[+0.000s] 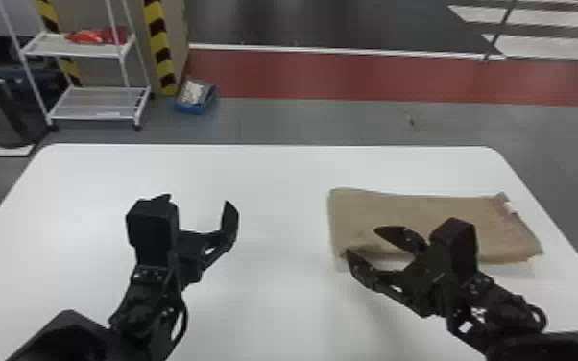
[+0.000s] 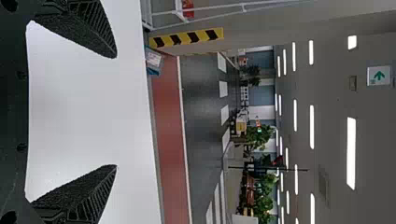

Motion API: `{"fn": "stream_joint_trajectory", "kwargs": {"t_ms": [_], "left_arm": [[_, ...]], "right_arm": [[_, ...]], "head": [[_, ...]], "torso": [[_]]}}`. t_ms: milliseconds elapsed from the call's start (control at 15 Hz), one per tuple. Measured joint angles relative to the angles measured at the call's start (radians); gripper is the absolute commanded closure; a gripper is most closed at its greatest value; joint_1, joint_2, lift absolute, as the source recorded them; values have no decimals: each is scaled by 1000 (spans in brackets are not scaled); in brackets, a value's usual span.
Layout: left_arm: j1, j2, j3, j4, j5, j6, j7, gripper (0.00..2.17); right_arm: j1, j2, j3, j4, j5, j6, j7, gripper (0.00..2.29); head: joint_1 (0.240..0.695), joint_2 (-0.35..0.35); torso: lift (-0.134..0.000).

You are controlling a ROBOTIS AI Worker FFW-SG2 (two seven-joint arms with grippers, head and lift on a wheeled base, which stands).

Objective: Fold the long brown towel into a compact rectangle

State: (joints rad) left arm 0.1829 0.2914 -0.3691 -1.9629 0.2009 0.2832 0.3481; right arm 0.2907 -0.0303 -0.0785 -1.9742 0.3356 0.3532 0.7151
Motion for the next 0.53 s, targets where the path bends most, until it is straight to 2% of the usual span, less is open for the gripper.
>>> {"fn": "stream_joint_trajectory", "kwargs": {"t_ms": [333,467,533], "left_arm": [[5,5,3,5,1,-6,0,36],[6,6,4,12,2,-12,-1,36],[6,4,2,14,2,-14,-2,36]], "right_arm": [[-35,3,33,81,49,-20,-29,414],[-36,3,30,88,58,-25,-41,505],[-39,3,28,93,67,-24,-44,650]], "head": [[695,-27],[695,-31],[695,-34]], "torso": [[-125],[-125],[-125]]}}
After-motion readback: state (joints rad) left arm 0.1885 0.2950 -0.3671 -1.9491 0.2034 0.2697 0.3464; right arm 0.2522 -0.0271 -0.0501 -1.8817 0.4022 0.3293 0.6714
